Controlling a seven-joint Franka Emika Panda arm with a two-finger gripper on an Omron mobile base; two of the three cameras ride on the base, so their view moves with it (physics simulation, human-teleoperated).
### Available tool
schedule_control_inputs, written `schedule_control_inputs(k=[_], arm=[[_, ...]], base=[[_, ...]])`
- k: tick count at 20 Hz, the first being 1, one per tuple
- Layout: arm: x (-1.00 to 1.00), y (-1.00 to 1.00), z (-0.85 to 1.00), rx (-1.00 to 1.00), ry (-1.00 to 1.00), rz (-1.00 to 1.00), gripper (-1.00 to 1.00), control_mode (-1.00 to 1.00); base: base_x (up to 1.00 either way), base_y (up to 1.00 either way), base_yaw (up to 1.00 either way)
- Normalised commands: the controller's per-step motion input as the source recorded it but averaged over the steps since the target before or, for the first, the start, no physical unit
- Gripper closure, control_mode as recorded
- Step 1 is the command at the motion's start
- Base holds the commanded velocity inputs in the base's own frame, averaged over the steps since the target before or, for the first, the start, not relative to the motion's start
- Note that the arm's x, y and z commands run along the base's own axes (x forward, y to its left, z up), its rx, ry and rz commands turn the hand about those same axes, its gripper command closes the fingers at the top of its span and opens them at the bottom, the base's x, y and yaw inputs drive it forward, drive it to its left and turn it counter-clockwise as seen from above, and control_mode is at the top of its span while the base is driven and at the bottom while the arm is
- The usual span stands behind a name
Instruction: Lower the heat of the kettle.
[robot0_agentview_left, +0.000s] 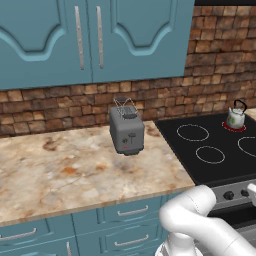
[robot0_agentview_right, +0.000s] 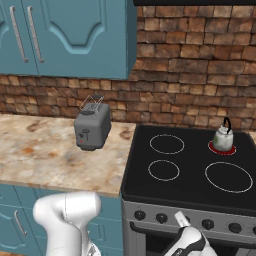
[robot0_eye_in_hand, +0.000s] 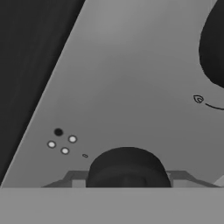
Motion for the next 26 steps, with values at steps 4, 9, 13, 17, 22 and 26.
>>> schedule_control_inputs(k=[4,9,13,17,22,26], arm=[[-0.05,0.08,0.0,0.22,0.06,0.0,1.0,-1.0],[-0.05,0.13,0.0,0.22,0.05,0.0,1.0,-1.0],[-0.05,0.14,0.0,0.24,0.0,0.0,1.0,-1.0],[-0.05,0.15,0.0,0.25,0.0,0.0,1.0,-1.0],[-0.06,0.07,0.0,0.3,0.0,0.0,1.0,-1.0],[-0.12,0.0,0.0,0.37,0.0,0.0,1.0,-1.0]], base=[[0.0,0.0,0.0],[0.0,0.0,0.0],[0.0,0.0,0.0],[0.0,0.0,0.0],[0.0,0.0,0.0],[0.0,0.0,0.0]])
